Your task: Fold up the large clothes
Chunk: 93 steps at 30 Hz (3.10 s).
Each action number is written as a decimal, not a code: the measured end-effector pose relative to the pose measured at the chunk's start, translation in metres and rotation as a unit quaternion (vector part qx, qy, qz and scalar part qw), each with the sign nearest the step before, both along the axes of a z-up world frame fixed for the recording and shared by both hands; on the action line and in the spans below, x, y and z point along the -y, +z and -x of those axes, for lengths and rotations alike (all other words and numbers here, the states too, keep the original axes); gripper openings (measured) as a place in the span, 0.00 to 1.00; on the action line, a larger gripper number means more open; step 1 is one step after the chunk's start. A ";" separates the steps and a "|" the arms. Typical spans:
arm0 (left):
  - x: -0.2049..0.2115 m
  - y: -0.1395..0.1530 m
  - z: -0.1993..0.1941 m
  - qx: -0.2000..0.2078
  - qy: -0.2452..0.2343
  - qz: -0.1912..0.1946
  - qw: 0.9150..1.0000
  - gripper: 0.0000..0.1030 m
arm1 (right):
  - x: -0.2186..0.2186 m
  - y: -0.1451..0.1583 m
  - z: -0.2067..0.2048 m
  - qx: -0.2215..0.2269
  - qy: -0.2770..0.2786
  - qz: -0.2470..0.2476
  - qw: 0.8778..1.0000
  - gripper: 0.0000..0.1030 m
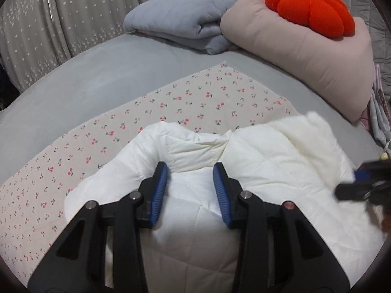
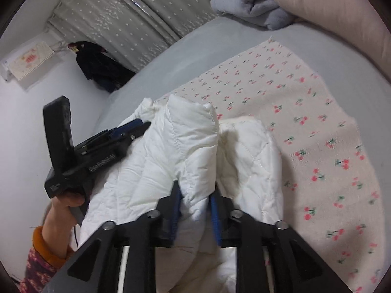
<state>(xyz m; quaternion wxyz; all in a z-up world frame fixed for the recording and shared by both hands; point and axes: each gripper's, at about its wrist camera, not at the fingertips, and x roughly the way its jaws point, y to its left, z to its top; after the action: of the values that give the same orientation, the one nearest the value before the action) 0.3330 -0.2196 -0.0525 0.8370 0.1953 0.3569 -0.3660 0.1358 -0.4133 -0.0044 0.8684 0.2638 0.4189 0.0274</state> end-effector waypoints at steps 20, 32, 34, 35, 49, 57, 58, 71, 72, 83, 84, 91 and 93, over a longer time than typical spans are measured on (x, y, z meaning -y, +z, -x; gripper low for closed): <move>-0.010 -0.034 -0.040 -0.081 0.056 0.034 0.995 0.39 | -0.013 -0.050 -0.055 -0.032 -0.038 0.076 0.996 0.38; -0.072 0.047 0.027 -0.060 0.004 0.072 0.996 0.39 | -0.023 0.023 -0.035 -0.013 -0.014 0.114 0.993 0.66; -0.086 0.055 0.051 -0.056 -0.017 0.079 0.995 0.39 | -0.032 0.037 -0.019 0.007 0.000 0.106 0.994 0.66; -0.093 0.055 0.062 -0.058 -0.027 0.083 0.995 0.39 | -0.039 0.041 -0.011 0.013 0.010 0.108 0.994 0.66; -0.086 -0.020 0.098 -0.040 -0.019 0.075 0.996 0.45 | -0.038 -0.052 -0.004 -0.025 -0.004 0.074 0.997 0.76; -0.099 0.006 0.104 -0.036 -0.018 0.081 0.996 0.51 | -0.045 -0.023 0.010 -0.023 -0.003 0.091 0.996 0.80; -0.103 0.011 0.104 -0.039 -0.015 0.087 0.995 0.64 | -0.046 -0.016 0.013 -0.023 -0.005 0.092 0.995 0.83; -0.183 -0.045 0.014 -0.325 0.099 0.210 0.917 0.91 | -0.011 -0.063 0.014 -0.093 -0.029 -0.074 0.993 1.00; -0.185 -0.056 0.010 -0.361 0.097 0.240 0.896 0.91 | -0.007 -0.071 0.014 -0.091 -0.025 -0.111 0.989 1.00; -0.220 -0.054 0.033 -0.371 0.085 0.344 0.858 0.52 | -0.031 -0.067 0.019 -0.023 0.035 -0.190 0.981 0.53; -0.228 -0.046 0.039 -0.363 0.087 0.340 0.863 0.52 | -0.039 -0.062 0.018 -0.024 0.043 -0.182 0.982 0.51; -0.316 -0.003 0.099 -0.310 0.134 0.306 0.890 0.54 | -0.126 -0.019 0.035 -0.036 0.123 -0.148 0.981 0.50; -0.343 -0.008 0.115 -0.305 0.152 0.294 0.893 0.55 | -0.153 -0.016 0.042 -0.048 0.143 -0.134 0.979 0.51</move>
<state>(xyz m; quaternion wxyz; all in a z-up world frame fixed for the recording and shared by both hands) 0.2180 0.1238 -0.0601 0.7517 -0.2377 0.4962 -0.3637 0.0940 -0.2603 -0.0209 0.7913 0.3160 0.4861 0.1945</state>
